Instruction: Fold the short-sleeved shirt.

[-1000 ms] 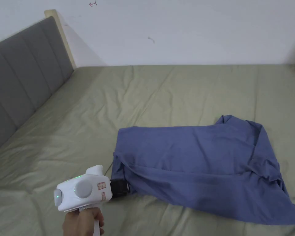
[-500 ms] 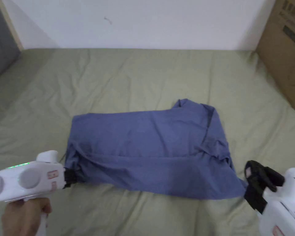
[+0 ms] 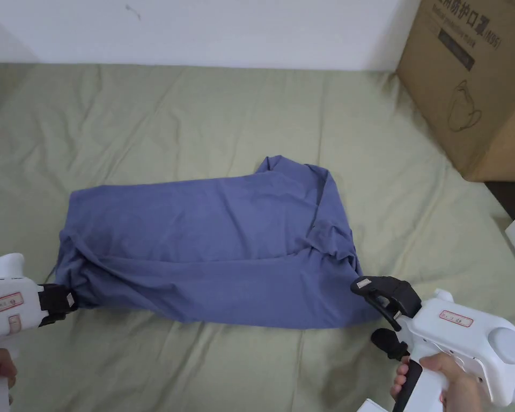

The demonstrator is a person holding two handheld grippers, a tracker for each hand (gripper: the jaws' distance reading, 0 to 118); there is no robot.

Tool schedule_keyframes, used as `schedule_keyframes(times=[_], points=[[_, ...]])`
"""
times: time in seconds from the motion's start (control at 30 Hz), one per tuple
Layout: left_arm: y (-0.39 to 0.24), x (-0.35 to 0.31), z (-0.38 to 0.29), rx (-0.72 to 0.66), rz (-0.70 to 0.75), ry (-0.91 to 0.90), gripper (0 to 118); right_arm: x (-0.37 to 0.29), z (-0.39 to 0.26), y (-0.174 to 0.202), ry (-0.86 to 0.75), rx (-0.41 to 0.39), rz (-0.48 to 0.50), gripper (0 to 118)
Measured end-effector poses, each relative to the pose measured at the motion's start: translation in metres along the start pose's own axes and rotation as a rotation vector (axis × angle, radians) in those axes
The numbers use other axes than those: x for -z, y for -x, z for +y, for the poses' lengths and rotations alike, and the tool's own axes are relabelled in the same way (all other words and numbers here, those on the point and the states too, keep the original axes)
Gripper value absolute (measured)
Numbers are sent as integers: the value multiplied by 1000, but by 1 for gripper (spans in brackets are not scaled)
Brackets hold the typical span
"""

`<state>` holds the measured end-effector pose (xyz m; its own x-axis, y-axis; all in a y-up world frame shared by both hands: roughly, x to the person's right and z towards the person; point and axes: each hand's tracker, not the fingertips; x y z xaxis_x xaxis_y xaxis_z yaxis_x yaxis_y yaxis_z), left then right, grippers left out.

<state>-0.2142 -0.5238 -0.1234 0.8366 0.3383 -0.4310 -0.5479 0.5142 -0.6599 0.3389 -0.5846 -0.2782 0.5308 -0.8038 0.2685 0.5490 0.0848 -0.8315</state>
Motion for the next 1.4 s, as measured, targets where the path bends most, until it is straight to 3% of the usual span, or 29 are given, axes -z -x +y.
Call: schedule_keyframes(times=[0.13,0.27,0.33,0.37,0.4,0.43,0.5,0.53,0.57,0.73,1.2,1.4], points=[[-1,-1,1,5,-1,-4,5,9,2,-1,-5,-67,-34,108],[-1,1,3,11,1,-6,5,22,3,13,-24,-274,-144,101],[-3,2,2,10,-3,-6,5,32,0,21,-33,-359,-197,81],[-4,2,1,14,1,-6,5,37,-1,26,-25,-421,-218,47],[-3,4,3,18,2,-4,5,43,-3,30,-28,-511,-306,7],[-3,4,3,24,7,-3,5,47,-8,35,-29,-600,-392,5],[-4,2,1,37,15,-11,5,43,-33,58,-34,-748,-346,5],[-3,1,1,37,10,-12,5,45,-38,63,-26,-807,-379,5],[0,2,3,27,-1,-13,5,47,-40,65,-38,-812,-429,5],[6,-8,1,30,-12,-26,5,31,-24,60,-58,-723,-357,5],[22,-69,-34,75,-56,-29,5,-48,-65,63,-77,-792,-420,5],[41,-100,-91,62,-41,-10,5,-82,-107,30,15,-727,-453,5]])
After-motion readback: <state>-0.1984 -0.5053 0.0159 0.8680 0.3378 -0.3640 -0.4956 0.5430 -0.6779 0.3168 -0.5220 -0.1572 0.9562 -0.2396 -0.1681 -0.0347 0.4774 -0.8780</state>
